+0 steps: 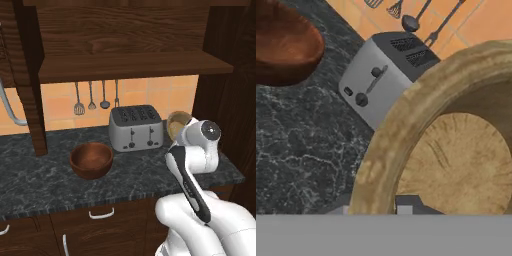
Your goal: Pick up the bowls on the counter and stack them on top of one another in the open cabinet. Place the smaller bowl on top of the larger bowl.
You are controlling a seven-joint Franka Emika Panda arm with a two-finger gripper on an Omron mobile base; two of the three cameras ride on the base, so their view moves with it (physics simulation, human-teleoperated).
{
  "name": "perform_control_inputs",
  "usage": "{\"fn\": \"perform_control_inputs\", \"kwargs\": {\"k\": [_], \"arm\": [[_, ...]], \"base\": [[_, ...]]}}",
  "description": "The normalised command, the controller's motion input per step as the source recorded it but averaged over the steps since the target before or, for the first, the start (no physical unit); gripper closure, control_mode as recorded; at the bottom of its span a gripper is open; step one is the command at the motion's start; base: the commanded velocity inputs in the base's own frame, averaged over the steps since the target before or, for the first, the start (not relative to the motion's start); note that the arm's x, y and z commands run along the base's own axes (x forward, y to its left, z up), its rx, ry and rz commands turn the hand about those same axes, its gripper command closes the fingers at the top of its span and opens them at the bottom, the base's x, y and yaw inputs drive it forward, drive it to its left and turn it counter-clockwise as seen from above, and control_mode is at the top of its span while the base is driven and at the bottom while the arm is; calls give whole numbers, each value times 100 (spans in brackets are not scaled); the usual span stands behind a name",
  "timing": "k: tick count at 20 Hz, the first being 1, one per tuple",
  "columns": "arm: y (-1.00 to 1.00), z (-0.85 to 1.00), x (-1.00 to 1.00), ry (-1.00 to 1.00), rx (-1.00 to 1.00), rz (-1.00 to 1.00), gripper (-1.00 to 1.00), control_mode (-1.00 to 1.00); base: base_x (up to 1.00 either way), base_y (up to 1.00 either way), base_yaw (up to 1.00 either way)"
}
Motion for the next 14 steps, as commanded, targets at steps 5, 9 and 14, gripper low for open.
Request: {"fn": "perform_control_inputs", "kwargs": {"k": [5,9,14], "arm": [[98,93,-12,3,-12,57,100,-100],[99,42,-10,16,-19,57,100,-100],[93,-16,-23,10,-31,43,100,-100]], "base": [[0,0,0],[0,0,0],[0,0,0]]}}
